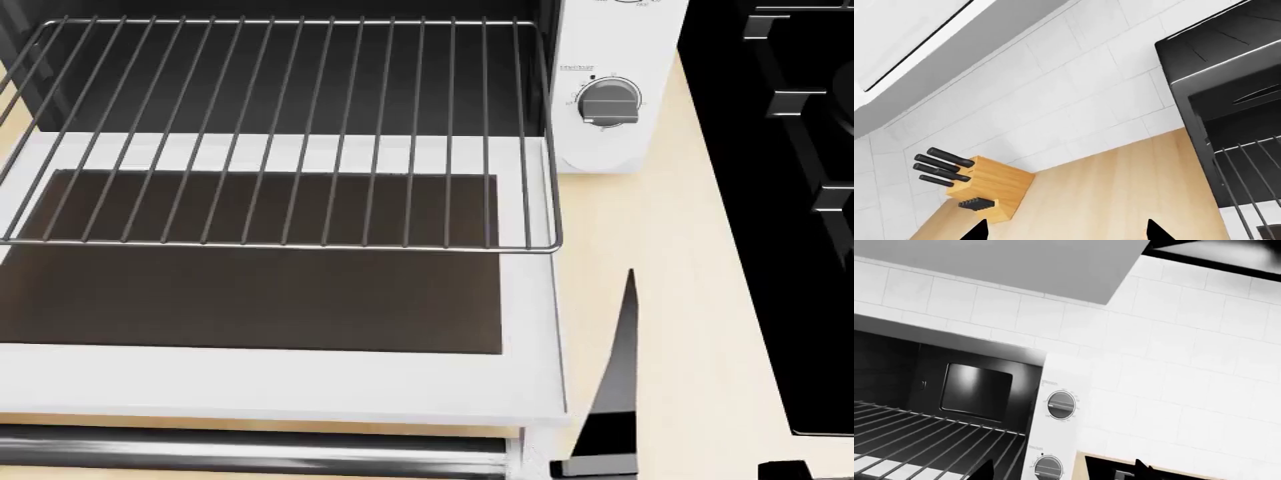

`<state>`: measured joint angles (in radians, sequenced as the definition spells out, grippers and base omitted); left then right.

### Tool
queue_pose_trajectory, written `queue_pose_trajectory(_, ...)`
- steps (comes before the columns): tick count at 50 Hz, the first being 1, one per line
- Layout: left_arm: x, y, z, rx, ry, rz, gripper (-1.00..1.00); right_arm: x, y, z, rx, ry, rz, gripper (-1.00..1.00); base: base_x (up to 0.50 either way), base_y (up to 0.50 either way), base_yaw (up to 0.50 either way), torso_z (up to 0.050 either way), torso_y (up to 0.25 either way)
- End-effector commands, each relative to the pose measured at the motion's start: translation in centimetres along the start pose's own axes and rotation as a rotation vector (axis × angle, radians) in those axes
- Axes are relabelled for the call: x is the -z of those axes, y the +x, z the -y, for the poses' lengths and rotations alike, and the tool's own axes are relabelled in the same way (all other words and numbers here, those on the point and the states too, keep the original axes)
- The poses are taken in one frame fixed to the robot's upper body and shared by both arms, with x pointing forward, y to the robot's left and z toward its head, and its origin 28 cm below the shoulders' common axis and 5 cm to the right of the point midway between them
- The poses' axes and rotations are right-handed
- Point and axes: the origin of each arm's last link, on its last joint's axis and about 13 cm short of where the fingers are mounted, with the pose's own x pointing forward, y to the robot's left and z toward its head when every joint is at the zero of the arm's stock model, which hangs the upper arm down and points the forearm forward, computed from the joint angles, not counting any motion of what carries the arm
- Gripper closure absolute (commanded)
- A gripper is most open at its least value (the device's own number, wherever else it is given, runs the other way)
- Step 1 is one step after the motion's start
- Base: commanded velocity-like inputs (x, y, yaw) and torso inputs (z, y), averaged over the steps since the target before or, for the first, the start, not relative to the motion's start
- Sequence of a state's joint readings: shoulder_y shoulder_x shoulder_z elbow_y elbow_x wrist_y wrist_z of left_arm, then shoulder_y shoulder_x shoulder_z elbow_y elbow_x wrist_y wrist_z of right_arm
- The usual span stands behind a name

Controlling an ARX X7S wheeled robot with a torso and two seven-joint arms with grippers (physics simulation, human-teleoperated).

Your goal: Pick the scone from the rack and place it on the plate on the counter.

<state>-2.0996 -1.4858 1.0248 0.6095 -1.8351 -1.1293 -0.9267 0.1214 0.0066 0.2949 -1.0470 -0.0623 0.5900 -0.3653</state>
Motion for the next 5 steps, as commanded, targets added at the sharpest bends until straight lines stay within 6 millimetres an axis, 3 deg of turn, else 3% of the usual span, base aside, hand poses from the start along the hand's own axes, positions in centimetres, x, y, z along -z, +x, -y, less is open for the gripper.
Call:
queue_pose_trajectory(1, -2.6, -6.0, 1.2, -0.079, 0.026, 0.06, -1.0, 0.0, -0.1, 0.2, -0.009, 0.002, 0.011, -1.0, 0.0, 0.0, 0.0, 0.0, 0.0)
queue_pose_trajectory(5, -2.2, -7.2, 0.3, -0.065, 0.03, 0.082, -1.0, -0.1, -0.1, 0.1, -0.013, 0.005, 0.016, -1.0, 0.0, 0.0, 0.0, 0.0, 0.0)
